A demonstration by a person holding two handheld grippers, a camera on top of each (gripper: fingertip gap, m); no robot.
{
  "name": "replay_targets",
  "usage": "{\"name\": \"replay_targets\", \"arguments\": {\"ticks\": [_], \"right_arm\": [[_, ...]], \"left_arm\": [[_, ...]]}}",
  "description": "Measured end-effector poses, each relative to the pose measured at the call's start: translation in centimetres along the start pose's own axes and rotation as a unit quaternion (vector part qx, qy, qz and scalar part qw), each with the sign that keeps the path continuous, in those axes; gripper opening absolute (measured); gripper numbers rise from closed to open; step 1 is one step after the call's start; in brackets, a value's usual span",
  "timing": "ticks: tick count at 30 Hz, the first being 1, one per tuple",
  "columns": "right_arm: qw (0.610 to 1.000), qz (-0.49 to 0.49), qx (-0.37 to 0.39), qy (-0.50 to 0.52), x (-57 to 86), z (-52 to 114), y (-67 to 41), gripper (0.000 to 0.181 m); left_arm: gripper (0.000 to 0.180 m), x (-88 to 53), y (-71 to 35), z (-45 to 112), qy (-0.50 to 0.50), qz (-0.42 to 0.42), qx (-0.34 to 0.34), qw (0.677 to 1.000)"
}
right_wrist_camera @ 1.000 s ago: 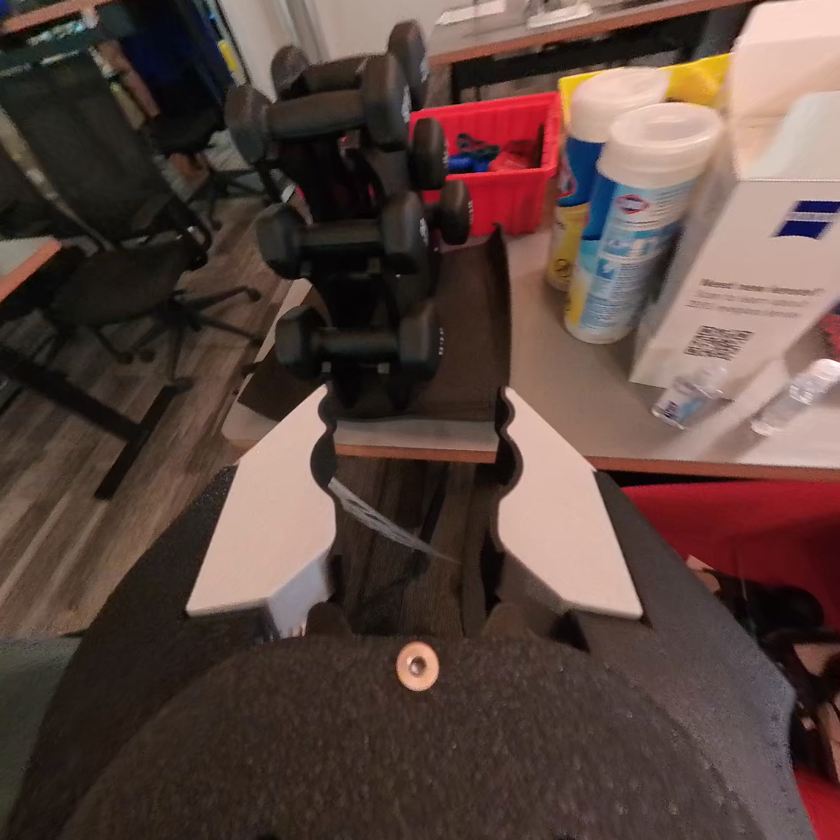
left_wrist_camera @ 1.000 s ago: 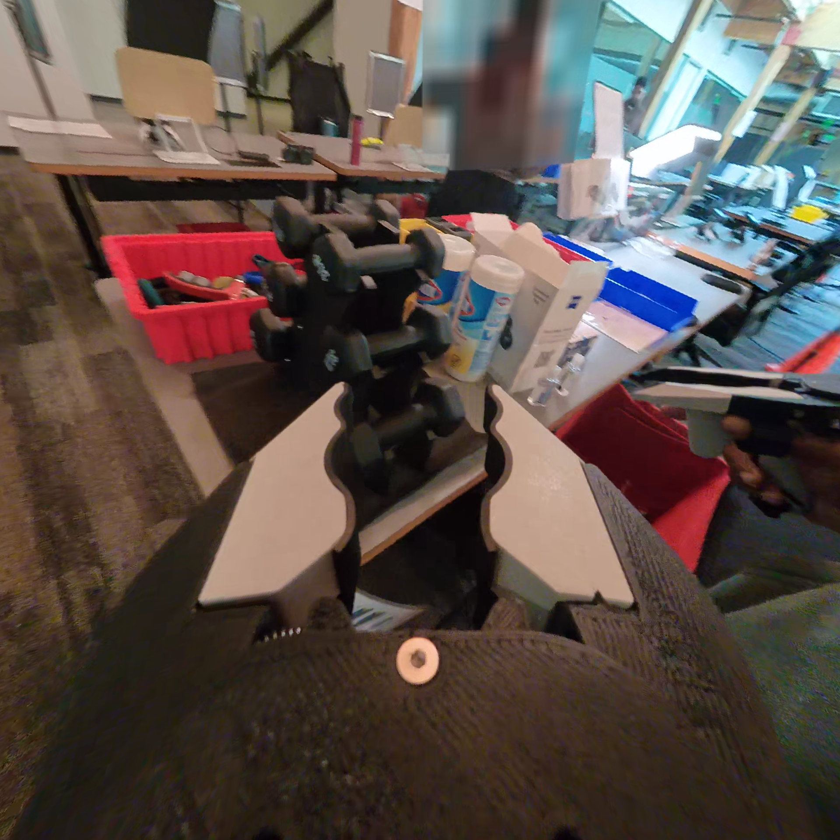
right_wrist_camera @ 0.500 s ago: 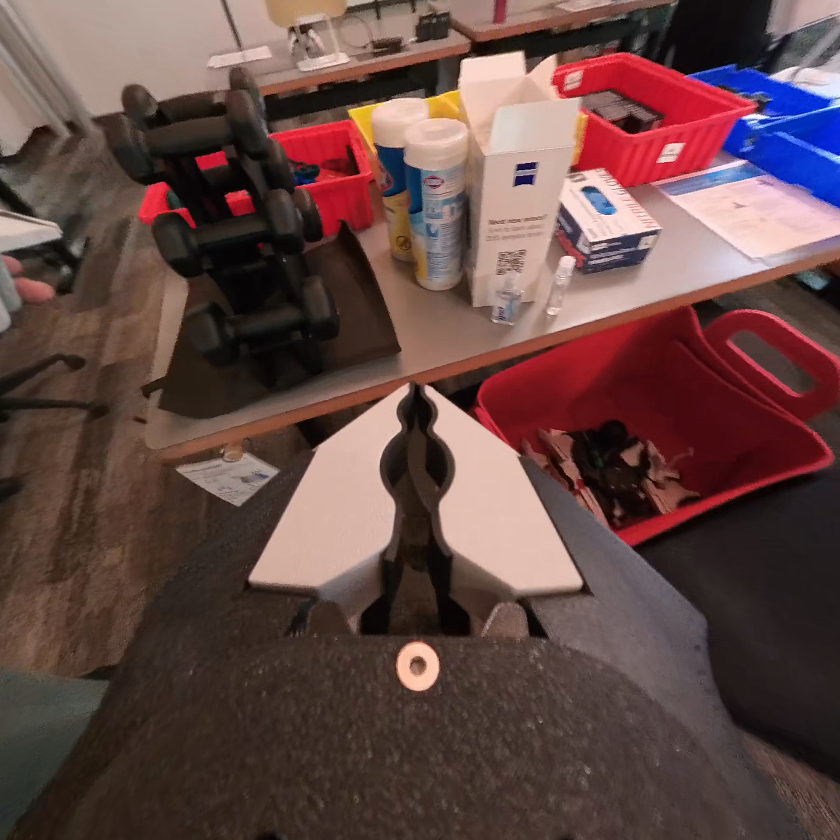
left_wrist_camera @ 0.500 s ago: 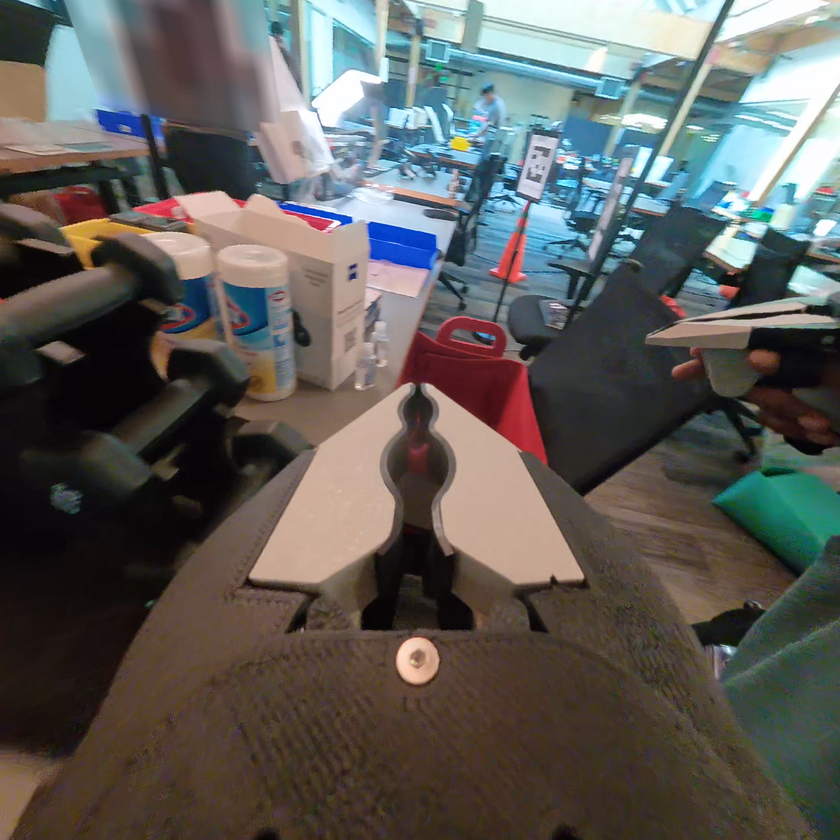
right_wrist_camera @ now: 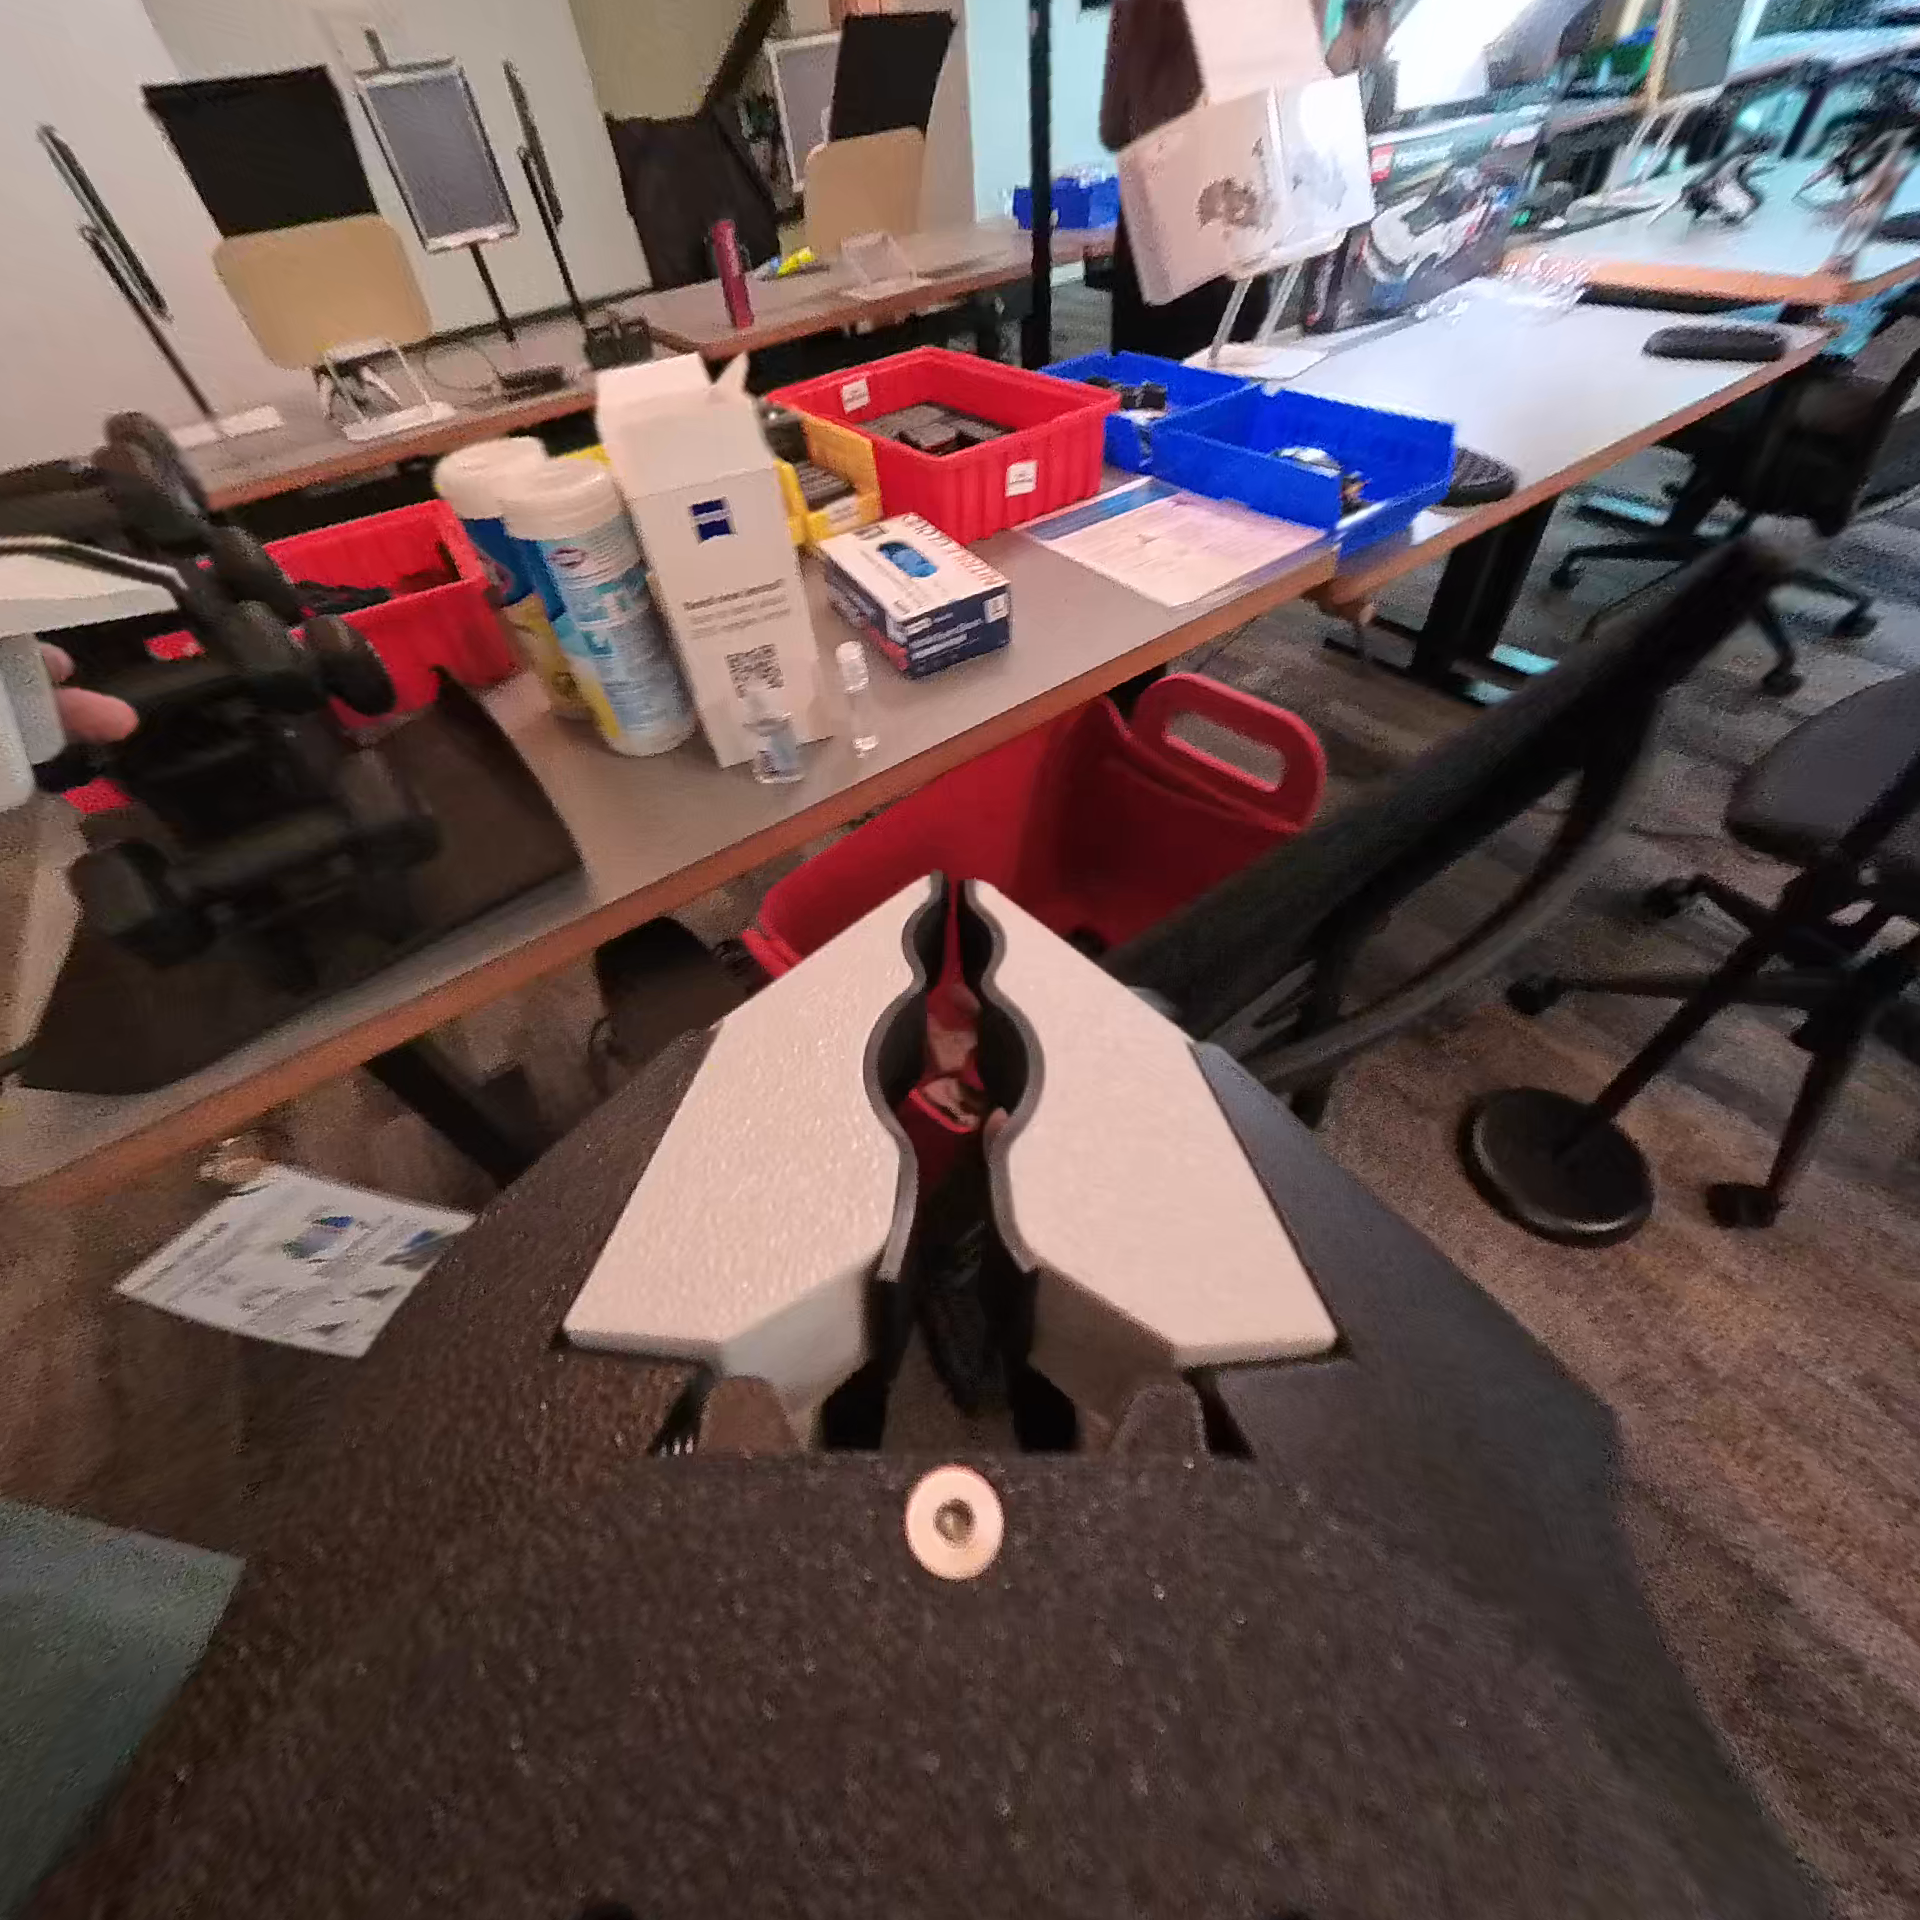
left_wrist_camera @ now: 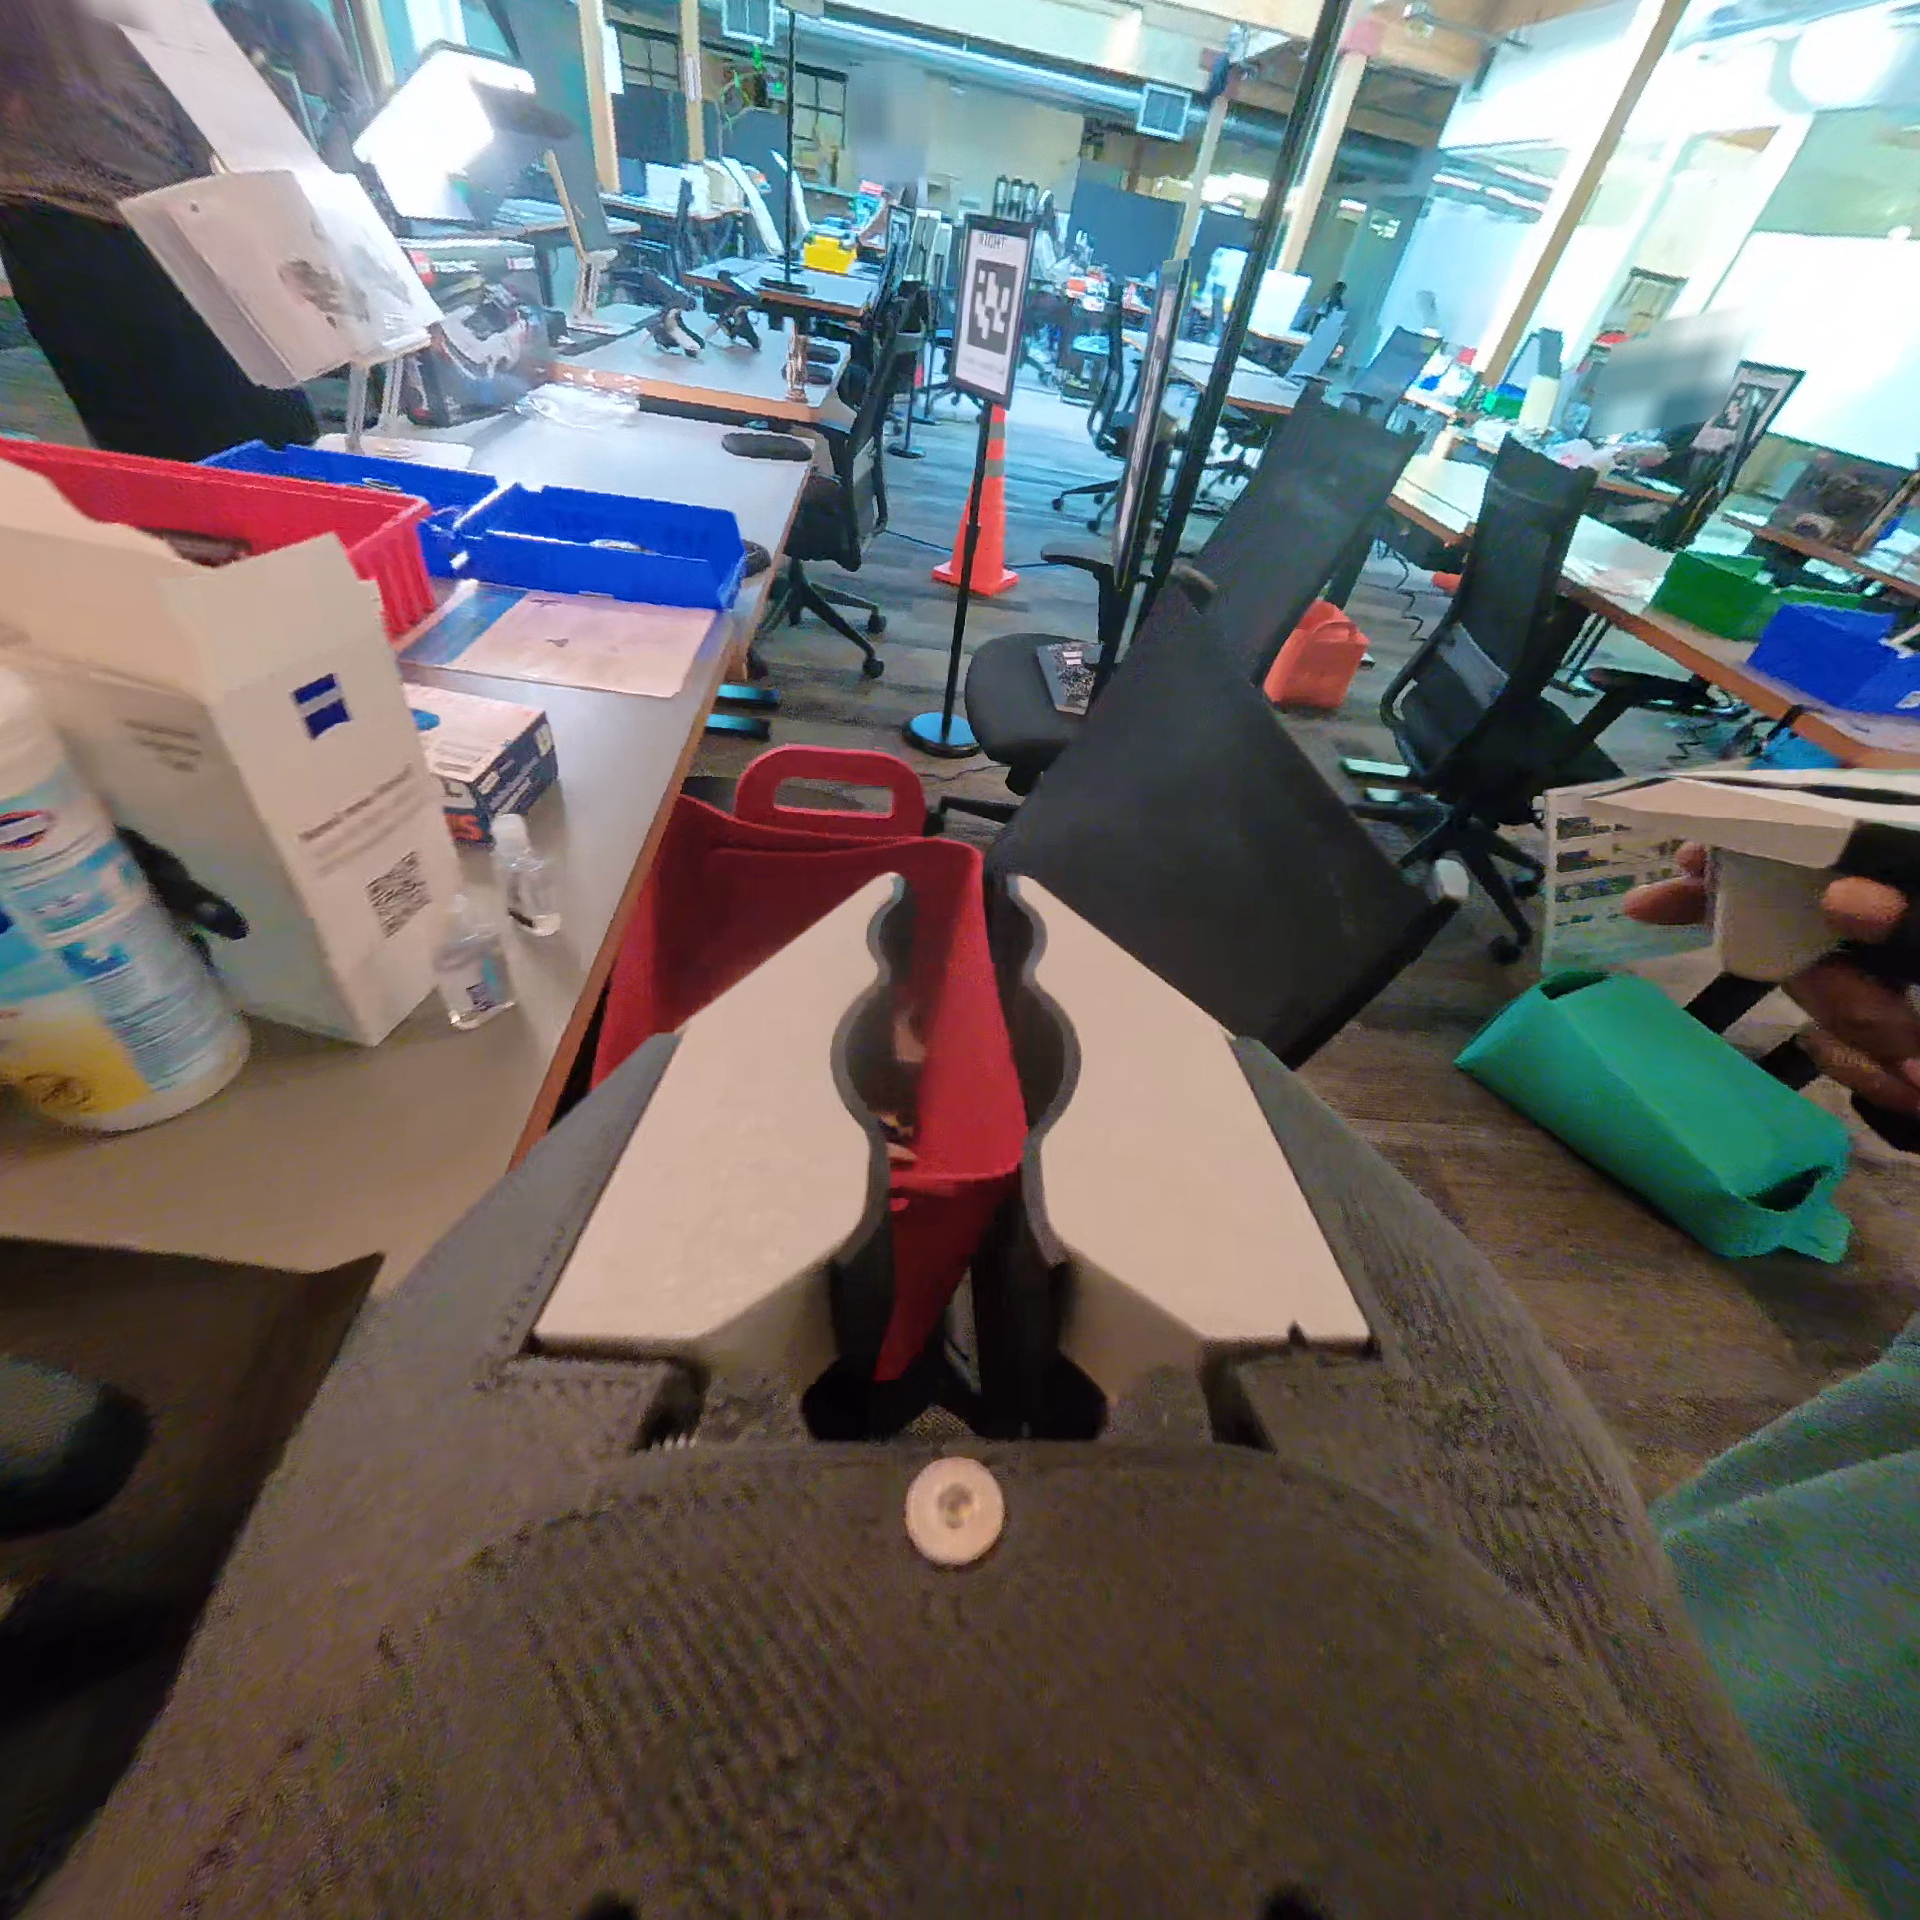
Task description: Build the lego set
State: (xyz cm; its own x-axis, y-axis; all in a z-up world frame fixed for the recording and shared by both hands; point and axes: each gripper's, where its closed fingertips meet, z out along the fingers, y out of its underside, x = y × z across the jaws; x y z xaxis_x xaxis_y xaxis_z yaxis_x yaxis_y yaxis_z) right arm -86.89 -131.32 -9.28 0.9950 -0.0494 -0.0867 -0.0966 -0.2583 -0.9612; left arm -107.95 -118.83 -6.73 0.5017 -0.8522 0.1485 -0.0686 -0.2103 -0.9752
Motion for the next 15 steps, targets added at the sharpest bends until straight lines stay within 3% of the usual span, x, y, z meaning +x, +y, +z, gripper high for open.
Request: {"name": "replay_targets", "arguments": {"ticks": [2,6,10,15], "right_arm": [[1.0,-0.006,0.014,0.008,4.4,-0.9,-0.1,0.005],[0.999,0.017,0.026,0.014,14.5,-3.5,-0.3,0.035],[1.0,0.009,-0.003,0.021,23.3,-6.2,0.9,0.057],[0.997,-0.013,-0.011,0.071,31.2,-10.2,0.5,0.07]], "left_arm": [[0.031,1.9,-0.4,2.7,-0.019,-0.002,0.005,1.0],[0.063,6.8,-1.9,9.2,-0.06,-0.023,0.031,0.997],[0.073,13.4,-2.9,16.1,-0.028,-0.021,0.033,0.999],[0.079,20.3,-4.1,23.6,0.051,-0.022,0.014,0.998]]}}
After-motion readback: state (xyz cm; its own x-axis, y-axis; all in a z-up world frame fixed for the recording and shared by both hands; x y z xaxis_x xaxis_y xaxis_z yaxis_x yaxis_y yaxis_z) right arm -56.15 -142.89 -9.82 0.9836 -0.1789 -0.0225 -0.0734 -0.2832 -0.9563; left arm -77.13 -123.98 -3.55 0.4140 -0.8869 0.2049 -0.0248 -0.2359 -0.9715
